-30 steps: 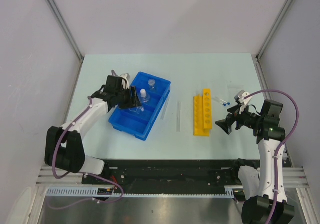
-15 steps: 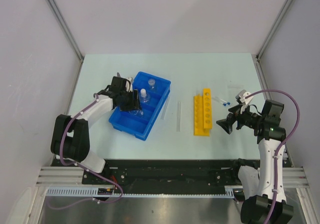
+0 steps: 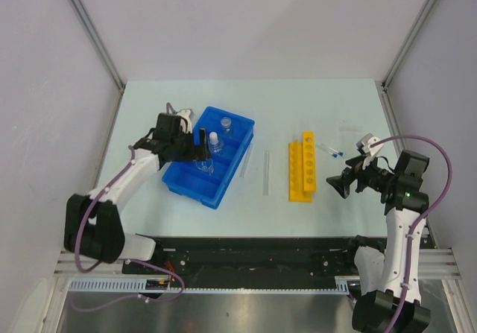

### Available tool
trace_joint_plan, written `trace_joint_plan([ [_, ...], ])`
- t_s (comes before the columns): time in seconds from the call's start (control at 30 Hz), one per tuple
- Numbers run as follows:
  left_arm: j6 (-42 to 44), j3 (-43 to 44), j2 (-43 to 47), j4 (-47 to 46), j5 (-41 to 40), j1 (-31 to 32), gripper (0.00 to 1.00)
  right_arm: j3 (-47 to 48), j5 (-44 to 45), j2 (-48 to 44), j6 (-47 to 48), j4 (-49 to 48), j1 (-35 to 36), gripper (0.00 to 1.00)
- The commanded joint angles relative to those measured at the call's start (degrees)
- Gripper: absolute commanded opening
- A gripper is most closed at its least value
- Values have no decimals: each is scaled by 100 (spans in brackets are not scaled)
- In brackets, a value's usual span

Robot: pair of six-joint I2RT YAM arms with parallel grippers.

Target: Organize the chemistry lab equipment

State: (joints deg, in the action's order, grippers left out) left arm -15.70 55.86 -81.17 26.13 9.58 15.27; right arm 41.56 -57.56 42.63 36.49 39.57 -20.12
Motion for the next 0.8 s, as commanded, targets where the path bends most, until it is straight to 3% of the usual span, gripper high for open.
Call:
trace_joint_plan([
  [0.0,418,-162,1371,-108,-193,11,100,10,-194,-123,148,59,-176,99],
  [0.3,911,-1217,3895,-337,-422,-85,100,10,-396,-361,34,16,-677,100],
  [0.77,902,-1279,4320,-416,35,-50,100,704,395,8,-186,771,-862,100],
])
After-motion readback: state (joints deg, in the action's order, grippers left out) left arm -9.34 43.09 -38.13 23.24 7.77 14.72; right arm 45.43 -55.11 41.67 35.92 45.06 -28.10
